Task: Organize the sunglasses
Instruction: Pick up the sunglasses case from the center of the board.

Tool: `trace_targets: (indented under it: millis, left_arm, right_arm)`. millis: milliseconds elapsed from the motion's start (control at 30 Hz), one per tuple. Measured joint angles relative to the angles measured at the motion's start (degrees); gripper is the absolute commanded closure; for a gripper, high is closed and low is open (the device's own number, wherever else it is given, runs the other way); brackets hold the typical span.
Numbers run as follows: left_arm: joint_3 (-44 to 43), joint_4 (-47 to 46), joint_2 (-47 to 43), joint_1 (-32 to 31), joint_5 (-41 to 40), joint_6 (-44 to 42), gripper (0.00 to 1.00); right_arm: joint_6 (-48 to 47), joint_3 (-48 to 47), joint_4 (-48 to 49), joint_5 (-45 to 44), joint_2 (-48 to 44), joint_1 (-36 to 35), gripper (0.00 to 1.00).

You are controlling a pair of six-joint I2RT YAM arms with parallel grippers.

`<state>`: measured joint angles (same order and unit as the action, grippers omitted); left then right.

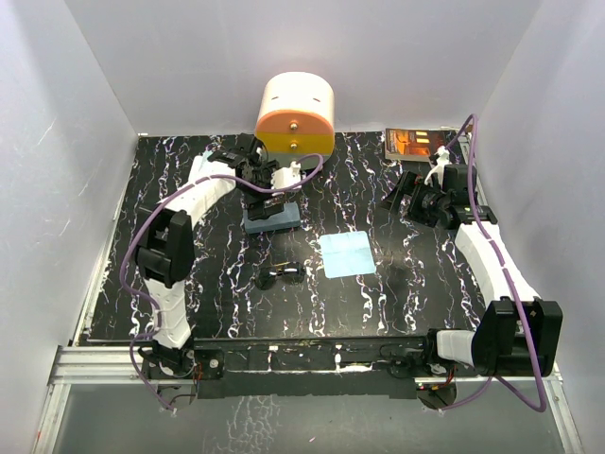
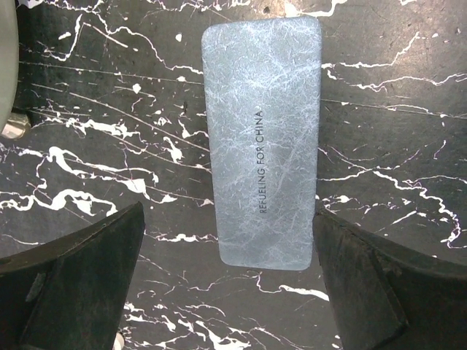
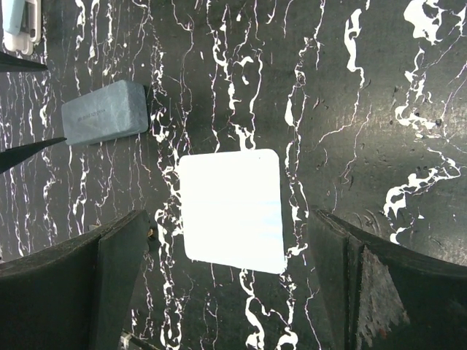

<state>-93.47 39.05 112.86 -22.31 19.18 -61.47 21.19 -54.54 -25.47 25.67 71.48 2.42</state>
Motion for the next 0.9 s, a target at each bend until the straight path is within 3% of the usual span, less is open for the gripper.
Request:
trace_targets:
  millis: [667, 900]
  left_arm:
    - [-13.1, 9.7, 11.5, -0.1, 3.8, -2.6, 0.03]
    - [-13.5, 12.2, 12.0, -0.7, 4.2, -2.6, 0.03]
  right_arm:
    - [-0.4, 0.0, 0.0, 0.2, 4.3, 0.0, 0.01]
    - [-1.6, 0.0, 0.0, 0.2, 4.4, 0.0, 0.01]
